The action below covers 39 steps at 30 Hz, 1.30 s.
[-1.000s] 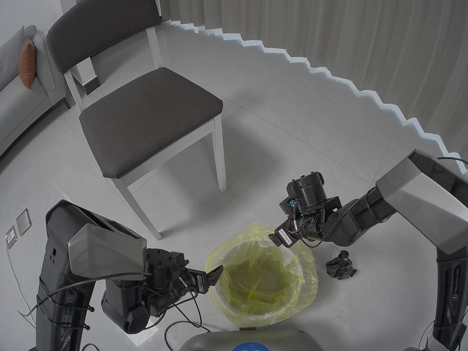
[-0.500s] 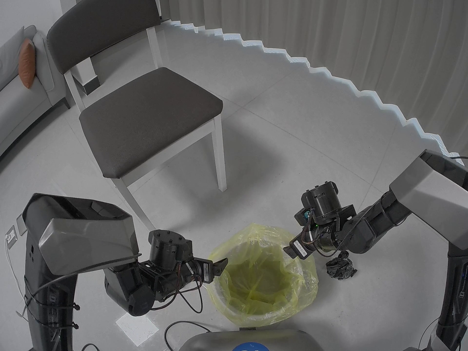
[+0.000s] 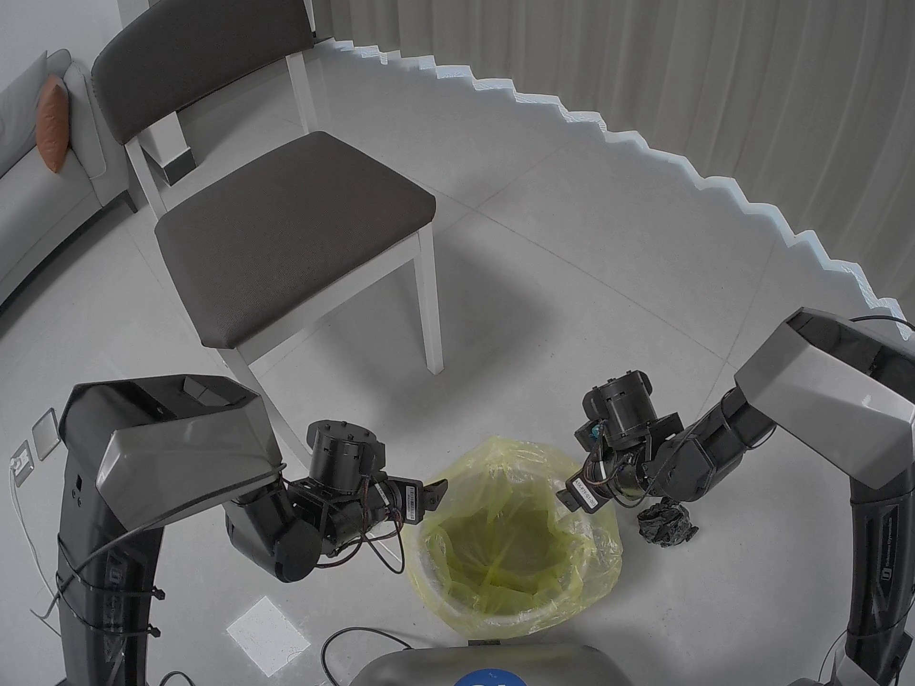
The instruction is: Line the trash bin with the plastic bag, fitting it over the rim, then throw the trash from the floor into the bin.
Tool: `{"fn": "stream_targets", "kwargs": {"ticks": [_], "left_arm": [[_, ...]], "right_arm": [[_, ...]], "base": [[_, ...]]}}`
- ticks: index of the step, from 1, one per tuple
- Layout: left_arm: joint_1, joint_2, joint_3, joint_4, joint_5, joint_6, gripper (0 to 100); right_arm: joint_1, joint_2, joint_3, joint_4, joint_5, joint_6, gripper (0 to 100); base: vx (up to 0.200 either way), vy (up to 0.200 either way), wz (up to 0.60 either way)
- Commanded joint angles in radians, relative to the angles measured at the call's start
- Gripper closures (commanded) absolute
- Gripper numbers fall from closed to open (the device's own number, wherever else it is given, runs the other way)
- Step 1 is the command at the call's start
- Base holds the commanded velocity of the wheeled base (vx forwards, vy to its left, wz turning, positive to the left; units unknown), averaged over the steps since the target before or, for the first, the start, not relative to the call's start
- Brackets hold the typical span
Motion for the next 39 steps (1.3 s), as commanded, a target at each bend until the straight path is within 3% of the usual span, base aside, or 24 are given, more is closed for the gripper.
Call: {"fn": "stream_targets", "kwargs": {"ticks": [1,15,39], "left_arm": [[0.002,0.021,-0.021,0.003,0.000,0.000,0],[0.040,0.053,-0.003,0.007,-0.006,0.057,0],[0.086,0.107,0.022,-0.001,-0.008,0.060,0]], "right_arm": [[-0.017,0.018,-0.009,0.000,0.000,-0.005,0],[-0.086,0.056,-0.027,0.000,-0.002,-0.008,0],[-0.077,0.117,-0.053,0.000,-0.002,-0.007,0]], "base": [[0.000,0.000,0.00],[0.000,0.000,0.00],[0.000,0.000,0.00]]}}
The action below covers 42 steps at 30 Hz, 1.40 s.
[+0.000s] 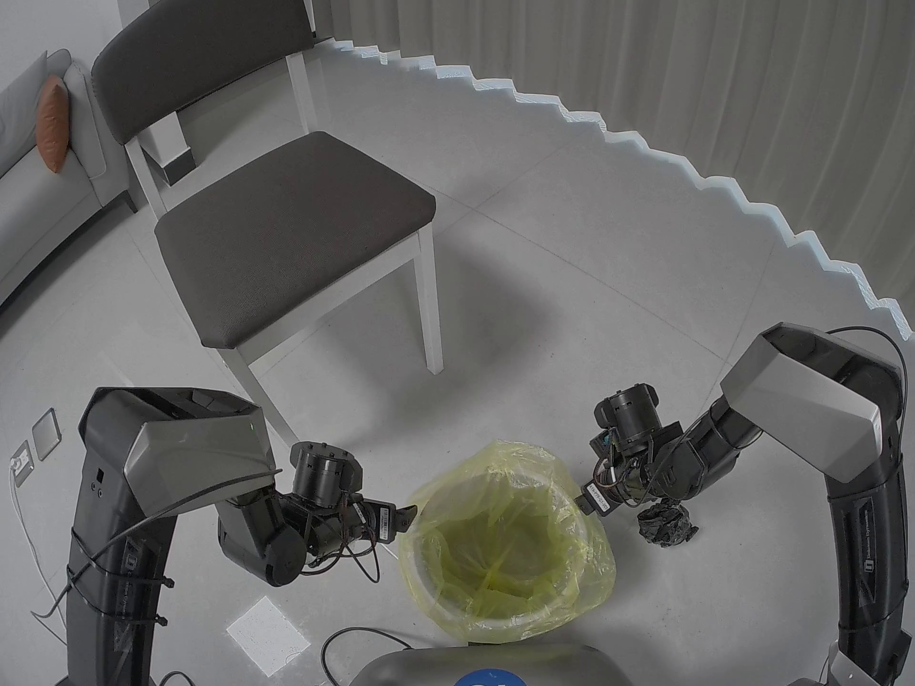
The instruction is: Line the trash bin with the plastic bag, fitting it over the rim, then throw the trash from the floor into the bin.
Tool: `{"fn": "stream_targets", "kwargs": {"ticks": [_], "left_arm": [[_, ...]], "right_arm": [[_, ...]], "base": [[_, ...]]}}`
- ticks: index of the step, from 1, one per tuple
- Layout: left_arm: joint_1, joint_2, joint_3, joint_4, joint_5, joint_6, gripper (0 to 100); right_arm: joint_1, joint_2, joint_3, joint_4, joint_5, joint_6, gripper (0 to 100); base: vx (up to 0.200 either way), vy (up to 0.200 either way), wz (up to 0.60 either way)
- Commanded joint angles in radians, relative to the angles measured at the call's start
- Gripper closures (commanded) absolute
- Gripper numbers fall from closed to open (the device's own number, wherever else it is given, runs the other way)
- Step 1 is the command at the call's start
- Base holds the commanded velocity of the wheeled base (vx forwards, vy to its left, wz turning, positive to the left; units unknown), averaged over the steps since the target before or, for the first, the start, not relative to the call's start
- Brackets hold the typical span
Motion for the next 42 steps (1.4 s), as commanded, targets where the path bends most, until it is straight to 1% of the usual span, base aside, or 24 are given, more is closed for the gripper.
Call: {"fn": "stream_targets", "kwargs": {"ticks": [1,6,8,13,17,23,26,31,35,42], "left_arm": [[0.007,0.024,-0.020,0.007,-0.001,0.000,0],[0.007,0.043,-0.053,0.019,-0.001,0.001,0],[0.006,0.038,-0.071,0.073,-0.001,0.001,0],[0.017,0.030,-0.073,0.070,0.008,-0.002,0],[0.044,-0.016,-0.057,0.055,0.007,-0.003,0],[0.052,-0.114,-0.037,0.056,0.004,-0.005,0],[0.044,-0.138,-0.042,0.056,0.004,-0.005,0],[-0.020,-0.143,-0.082,0.050,0.008,-0.002,0],[-0.032,-0.145,-0.134,0.070,0.013,-0.002,0],[-0.037,-0.137,-0.126,0.072,0.013,-0.002,0]], "right_arm": [[0.000,0.002,-0.003,-0.001,0.000,-0.001,0],[0.000,0.003,-0.005,-0.001,0.000,0.002,0],[-0.001,0.003,-0.003,-0.001,0.000,0.002,0],[-0.006,-0.014,-0.005,-0.001,0.000,0.002,0],[-0.007,-0.080,-0.005,-0.001,0.002,0.001,0],[0.017,-0.126,-0.015,-0.002,0.000,-0.001,0],[0.028,-0.136,-0.017,-0.002,0.000,0.001,0],[0.050,-0.139,-0.009,-0.027,-0.001,0.002,0],[0.062,-0.147,0.011,-0.044,-0.001,-0.001,0],[0.085,-0.139,0.001,-0.045,0.000,-0.001,0]], "base": [[0.000,0.000,0.00],[0.000,0.000,0.00],[0.000,0.000,0.00],[0.000,0.000,0.00],[0.000,0.000,0.00],[0.000,0.000,0.00],[0.000,0.000,0.00],[0.000,0.000,0.00],[0.000,0.000,0.00],[0.000,0.000,0.00]]}}
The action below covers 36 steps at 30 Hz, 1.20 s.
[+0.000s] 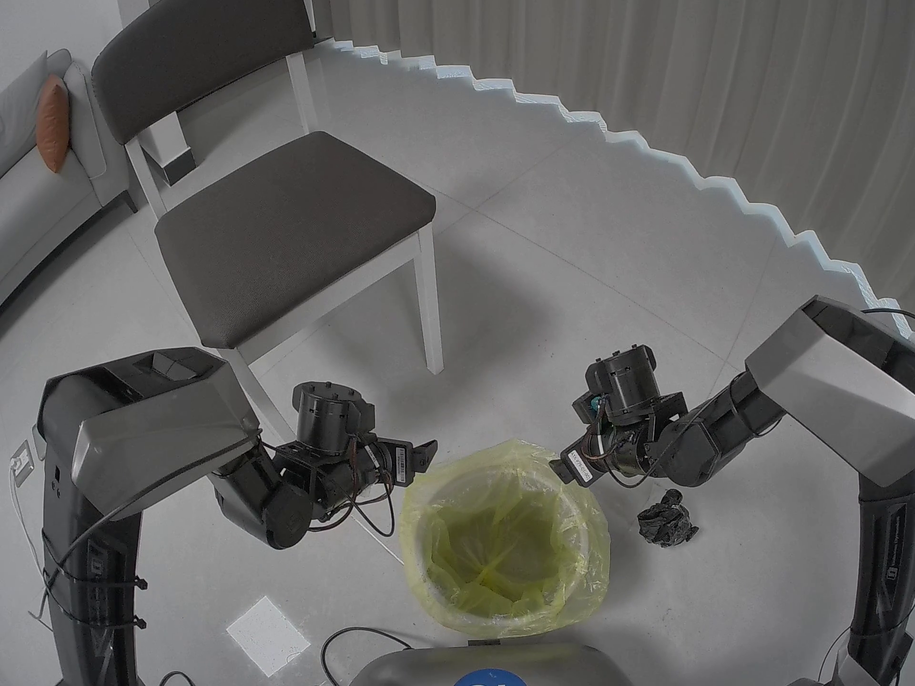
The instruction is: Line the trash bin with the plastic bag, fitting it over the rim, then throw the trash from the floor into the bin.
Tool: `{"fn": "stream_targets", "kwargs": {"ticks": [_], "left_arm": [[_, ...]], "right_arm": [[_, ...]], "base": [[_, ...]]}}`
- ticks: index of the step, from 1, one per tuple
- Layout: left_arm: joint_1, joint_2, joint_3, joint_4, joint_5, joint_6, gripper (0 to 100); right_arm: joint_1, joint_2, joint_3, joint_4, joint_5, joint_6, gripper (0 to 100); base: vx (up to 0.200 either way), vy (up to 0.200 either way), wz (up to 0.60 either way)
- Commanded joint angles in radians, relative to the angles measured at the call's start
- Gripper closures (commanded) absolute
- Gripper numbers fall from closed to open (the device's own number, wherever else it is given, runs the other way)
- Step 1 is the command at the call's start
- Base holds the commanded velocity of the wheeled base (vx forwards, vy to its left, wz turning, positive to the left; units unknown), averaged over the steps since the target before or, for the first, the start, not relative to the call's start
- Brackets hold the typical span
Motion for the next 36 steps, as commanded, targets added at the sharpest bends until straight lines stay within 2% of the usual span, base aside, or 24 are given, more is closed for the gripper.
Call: {"fn": "stream_targets", "kwargs": {"ticks": [1,9,20,36], "left_arm": [[-0.014,0.001,0.004,-0.005,-0.001,0.000,0],[-0.049,0.014,0.017,-0.014,0.000,-0.003,0],[-0.037,-0.014,0.132,-0.092,-0.001,-0.002,0],[-0.020,-0.008,0.248,-0.210,-0.010,-0.006,0]], "right_arm": [[0.015,0.003,-0.005,-0.002,0.001,-0.001,0],[0.002,0.057,-0.038,-0.024,0.001,-0.004,0],[-0.051,0.138,-0.102,-0.020,0.001,-0.005,0],[-0.057,0.222,-0.110,-0.020,0.001,-0.010,0]], "base": [[0.000,0.000,0.00],[0.000,0.000,0.00],[0.000,0.000,0.00],[0.000,0.000,0.00]]}}
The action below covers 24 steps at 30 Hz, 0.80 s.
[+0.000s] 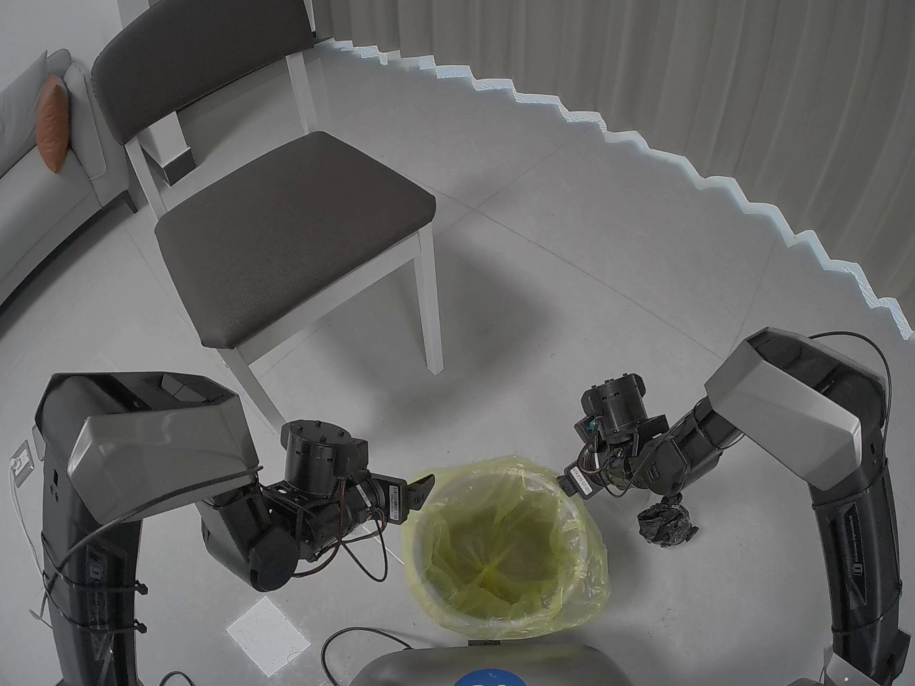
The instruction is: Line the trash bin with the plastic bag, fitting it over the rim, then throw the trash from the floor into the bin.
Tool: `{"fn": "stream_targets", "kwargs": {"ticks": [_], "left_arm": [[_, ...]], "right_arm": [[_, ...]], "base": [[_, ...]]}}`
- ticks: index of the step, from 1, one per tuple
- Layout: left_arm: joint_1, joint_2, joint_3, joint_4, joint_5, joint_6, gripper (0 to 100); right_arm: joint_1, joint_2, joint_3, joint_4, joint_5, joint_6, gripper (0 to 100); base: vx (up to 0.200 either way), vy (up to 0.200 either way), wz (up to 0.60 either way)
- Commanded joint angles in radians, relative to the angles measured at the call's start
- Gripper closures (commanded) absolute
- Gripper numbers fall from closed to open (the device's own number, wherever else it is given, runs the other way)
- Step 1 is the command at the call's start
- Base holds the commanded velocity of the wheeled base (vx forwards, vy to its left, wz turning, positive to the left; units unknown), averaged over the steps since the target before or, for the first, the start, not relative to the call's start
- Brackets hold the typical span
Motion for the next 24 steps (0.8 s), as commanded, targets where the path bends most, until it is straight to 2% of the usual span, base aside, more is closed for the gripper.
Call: {"fn": "stream_targets", "kwargs": {"ticks": [1,16,24], "left_arm": [[0.013,0.003,0.035,-0.024,-0.004,0.000,0],[0.007,0.001,0.043,-0.023,-0.016,0.000,0],[0.001,0.043,0.092,-0.035,-0.022,0.000,0]], "right_arm": [[0.004,0.024,-0.002,-0.001,0.000,0.001,0],[-0.048,-0.076,0.021,0.003,0.000,0.003,0],[-0.050,-0.210,0.136,-0.025,-0.001,-0.001,0]], "base": [[0.000,0.000,0.00],[0.000,0.000,0.00],[0.000,0.000,0.00]]}}
